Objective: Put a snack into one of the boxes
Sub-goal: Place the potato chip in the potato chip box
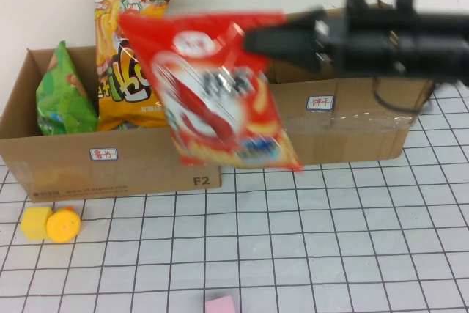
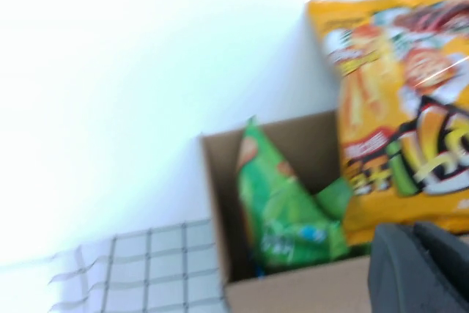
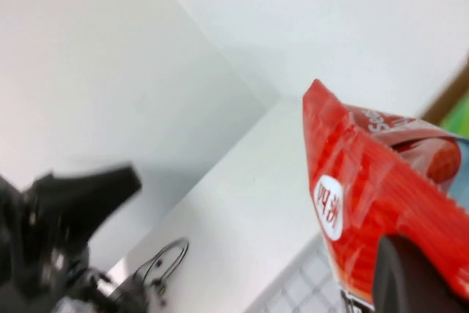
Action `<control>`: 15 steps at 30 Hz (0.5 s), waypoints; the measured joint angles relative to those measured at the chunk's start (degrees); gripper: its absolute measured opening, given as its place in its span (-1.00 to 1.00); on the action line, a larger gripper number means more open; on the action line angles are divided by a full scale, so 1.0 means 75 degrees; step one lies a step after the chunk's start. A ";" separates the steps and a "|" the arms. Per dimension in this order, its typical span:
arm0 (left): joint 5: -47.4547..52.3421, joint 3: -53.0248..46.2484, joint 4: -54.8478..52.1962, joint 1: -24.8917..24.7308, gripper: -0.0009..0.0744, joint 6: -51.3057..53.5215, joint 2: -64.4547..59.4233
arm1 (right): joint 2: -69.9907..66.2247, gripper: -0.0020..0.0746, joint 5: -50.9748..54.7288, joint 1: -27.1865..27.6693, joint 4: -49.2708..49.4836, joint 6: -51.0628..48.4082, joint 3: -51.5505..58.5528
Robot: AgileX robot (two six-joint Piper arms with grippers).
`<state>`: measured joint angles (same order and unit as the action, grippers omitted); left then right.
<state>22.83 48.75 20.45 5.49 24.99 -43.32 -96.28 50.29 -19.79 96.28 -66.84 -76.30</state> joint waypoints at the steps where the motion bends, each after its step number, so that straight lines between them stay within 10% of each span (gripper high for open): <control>1: 0.0137 0.0000 -0.0012 0.0134 -0.98 0.0000 0.0079 | -0.0067 -0.95 -0.0174 -0.0151 0.0000 0.0000 -0.0293; 15: 0.0094 -0.1474 -0.0030 0.0293 -0.98 -0.0201 0.1297 | -0.3273 -0.95 -0.1005 -0.1543 0.0000 0.0778 -0.5645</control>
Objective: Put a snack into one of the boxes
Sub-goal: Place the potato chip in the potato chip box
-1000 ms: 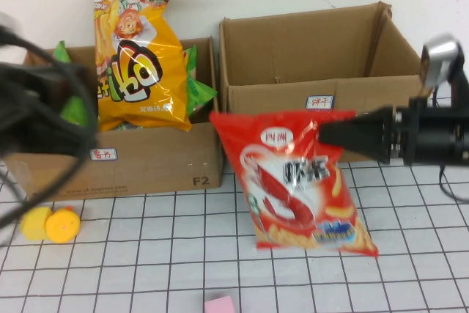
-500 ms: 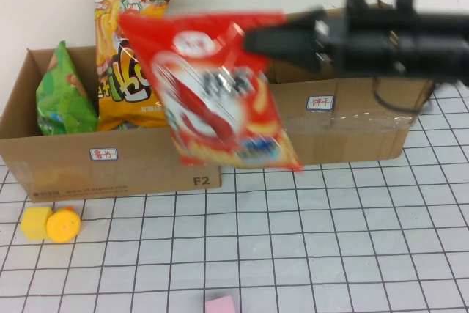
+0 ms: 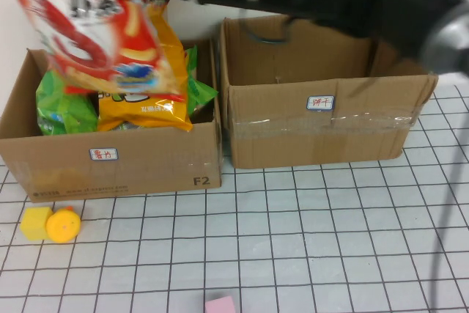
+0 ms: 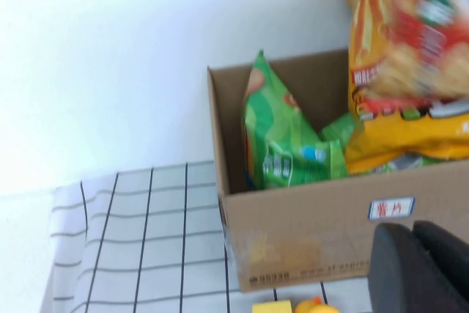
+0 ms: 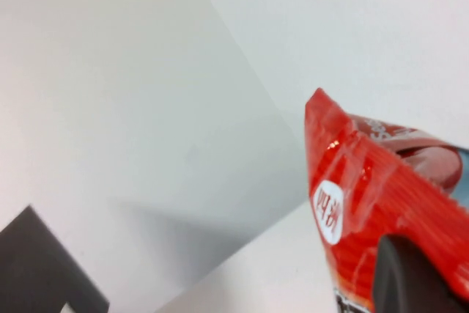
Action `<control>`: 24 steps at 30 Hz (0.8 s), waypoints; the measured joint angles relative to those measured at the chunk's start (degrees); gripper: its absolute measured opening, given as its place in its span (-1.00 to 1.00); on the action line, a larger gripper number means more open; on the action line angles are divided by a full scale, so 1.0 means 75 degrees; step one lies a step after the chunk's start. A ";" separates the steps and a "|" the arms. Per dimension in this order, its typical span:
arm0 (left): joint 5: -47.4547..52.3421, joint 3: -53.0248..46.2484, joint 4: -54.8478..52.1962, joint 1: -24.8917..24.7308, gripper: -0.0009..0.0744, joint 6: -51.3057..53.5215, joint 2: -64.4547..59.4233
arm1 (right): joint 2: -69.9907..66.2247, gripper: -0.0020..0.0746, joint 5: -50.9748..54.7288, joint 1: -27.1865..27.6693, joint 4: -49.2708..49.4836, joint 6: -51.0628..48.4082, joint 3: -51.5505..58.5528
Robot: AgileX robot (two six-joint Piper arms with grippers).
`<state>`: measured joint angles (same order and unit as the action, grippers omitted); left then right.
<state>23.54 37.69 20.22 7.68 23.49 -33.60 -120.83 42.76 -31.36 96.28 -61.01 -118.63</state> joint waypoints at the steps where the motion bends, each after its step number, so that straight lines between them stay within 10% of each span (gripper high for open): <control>1: -0.0016 -0.0104 0.0000 0.0000 -0.98 0.0000 0.0072 | -0.0242 -0.95 -0.0090 -0.0050 0.0000 0.0064 -0.0354; 12: -0.0076 -0.0440 -0.0033 0.0000 -0.98 -0.0035 0.0272 | -0.2705 -0.95 -0.1664 -0.0467 0.0106 0.0380 -0.3647; 24: -0.0076 -0.0440 -0.0032 0.0000 -0.98 -0.0086 0.0272 | -0.3395 -0.95 -0.2839 -0.0813 0.0157 0.0070 -0.3872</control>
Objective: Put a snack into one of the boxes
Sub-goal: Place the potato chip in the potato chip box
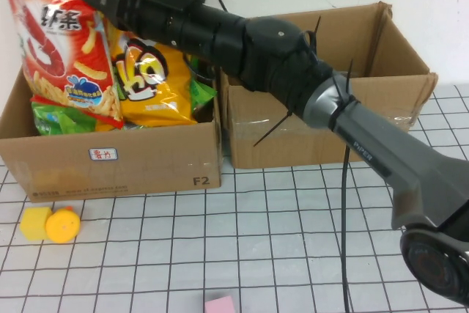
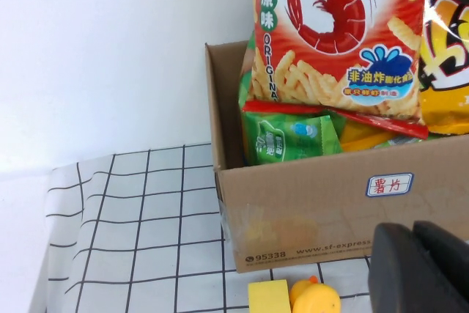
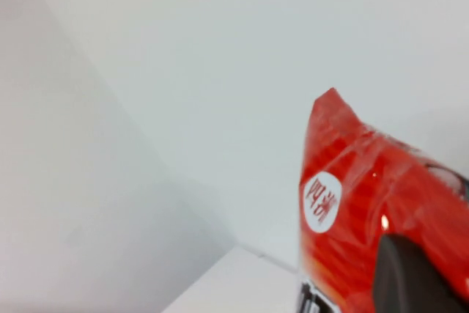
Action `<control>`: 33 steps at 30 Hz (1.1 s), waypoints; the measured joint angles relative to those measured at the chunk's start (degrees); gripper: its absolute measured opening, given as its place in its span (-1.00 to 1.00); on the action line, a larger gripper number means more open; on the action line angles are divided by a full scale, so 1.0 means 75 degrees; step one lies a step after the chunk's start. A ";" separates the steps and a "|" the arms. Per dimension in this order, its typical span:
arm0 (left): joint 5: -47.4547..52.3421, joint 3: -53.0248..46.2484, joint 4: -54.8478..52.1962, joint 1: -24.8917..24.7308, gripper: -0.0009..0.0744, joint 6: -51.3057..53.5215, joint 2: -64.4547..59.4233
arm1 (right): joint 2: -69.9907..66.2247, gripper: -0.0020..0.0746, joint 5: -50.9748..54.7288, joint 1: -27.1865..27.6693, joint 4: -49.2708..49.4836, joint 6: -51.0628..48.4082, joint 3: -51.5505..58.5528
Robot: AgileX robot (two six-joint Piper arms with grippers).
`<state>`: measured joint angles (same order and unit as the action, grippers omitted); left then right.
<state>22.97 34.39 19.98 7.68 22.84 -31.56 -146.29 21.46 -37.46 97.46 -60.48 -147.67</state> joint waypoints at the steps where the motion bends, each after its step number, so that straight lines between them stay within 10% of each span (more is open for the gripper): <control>1: 0.0000 0.0000 0.0000 0.0000 -0.98 -0.0012 0.0000 | -0.0050 -0.95 -0.0090 0.0013 0.0020 -0.0045 0.0001; 6: 0.0014 0.0000 0.0000 0.0000 -0.98 -0.0052 0.0000 | -0.0239 -0.71 -0.0438 0.0013 0.0068 -0.0842 -0.0015; 15: 0.0028 0.0000 0.0000 0.0000 -0.98 -0.0052 0.0000 | -0.0294 0.34 -0.0792 0.0013 0.0072 -0.2867 -0.0015; 25: 0.0316 0.0000 0.0000 0.0000 -0.98 -0.0128 0.0000 | 0.0093 0.46 -0.0907 0.0013 -0.0779 -0.3999 -0.0015; 33: 0.0551 0.0000 0.0000 0.0000 -0.98 -0.0313 0.0000 | 0.0367 0.59 -0.0715 0.0073 -0.2280 -0.2099 -0.0023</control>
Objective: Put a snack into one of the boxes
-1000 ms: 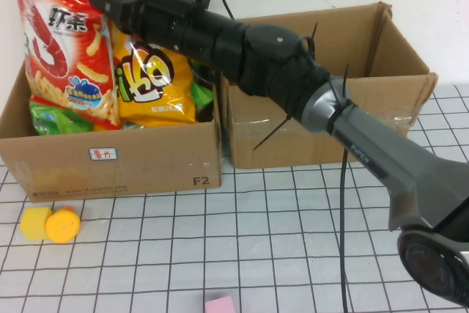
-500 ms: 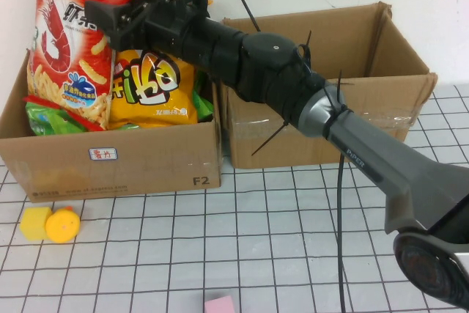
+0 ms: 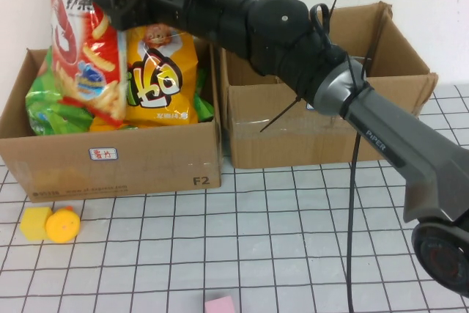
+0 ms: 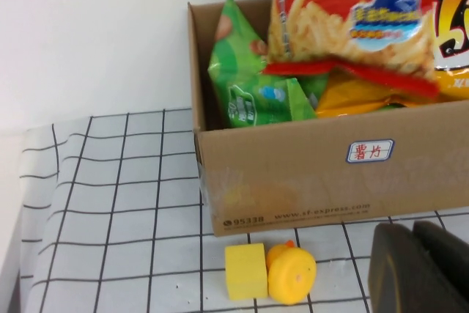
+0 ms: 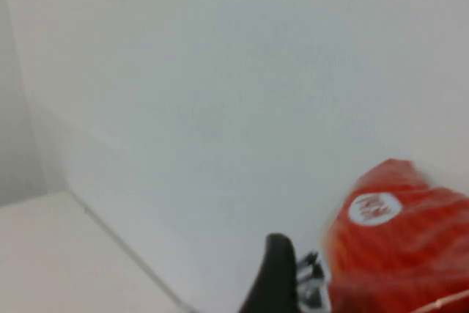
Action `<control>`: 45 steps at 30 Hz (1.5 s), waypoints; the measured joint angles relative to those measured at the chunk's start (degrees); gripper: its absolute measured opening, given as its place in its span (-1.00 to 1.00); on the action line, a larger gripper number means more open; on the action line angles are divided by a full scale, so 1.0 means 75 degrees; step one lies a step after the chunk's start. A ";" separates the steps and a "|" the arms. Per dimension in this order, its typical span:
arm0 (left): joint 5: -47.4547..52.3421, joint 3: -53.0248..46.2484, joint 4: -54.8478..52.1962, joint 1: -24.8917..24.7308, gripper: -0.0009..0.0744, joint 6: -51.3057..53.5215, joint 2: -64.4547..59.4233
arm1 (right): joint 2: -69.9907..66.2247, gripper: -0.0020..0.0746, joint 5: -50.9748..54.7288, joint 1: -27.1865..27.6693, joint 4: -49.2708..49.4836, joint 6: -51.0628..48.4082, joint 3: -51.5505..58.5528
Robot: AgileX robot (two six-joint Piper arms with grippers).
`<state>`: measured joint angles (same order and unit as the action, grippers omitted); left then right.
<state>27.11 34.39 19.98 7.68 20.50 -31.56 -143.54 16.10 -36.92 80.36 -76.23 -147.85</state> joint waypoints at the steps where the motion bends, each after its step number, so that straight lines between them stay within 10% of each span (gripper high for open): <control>1: 0.0018 0.0000 0.0000 0.0000 -0.98 -0.0014 0.0000 | -0.0017 0.63 0.0111 0.0012 -0.0310 0.0338 0.0032; 30: 0.0337 0.0000 0.0000 0.0000 -0.98 -0.0104 0.0000 | 0.0342 0.70 0.2188 0.1127 -0.1880 0.1982 0.0050; 40: 0.0337 0.0000 0.1181 0.0000 -0.98 0.0094 0.0012 | 0.1824 -0.72 0.5404 0.1658 -0.4291 0.3206 0.0036; 45: 0.0337 0.0000 0.2203 0.0000 -0.98 0.0780 0.0012 | 0.1985 -0.91 0.6682 0.1657 -0.5235 0.3989 0.0003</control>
<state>29.64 34.39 36.50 7.68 26.35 -31.47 -128.65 66.22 -24.49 41.10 -46.31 -147.82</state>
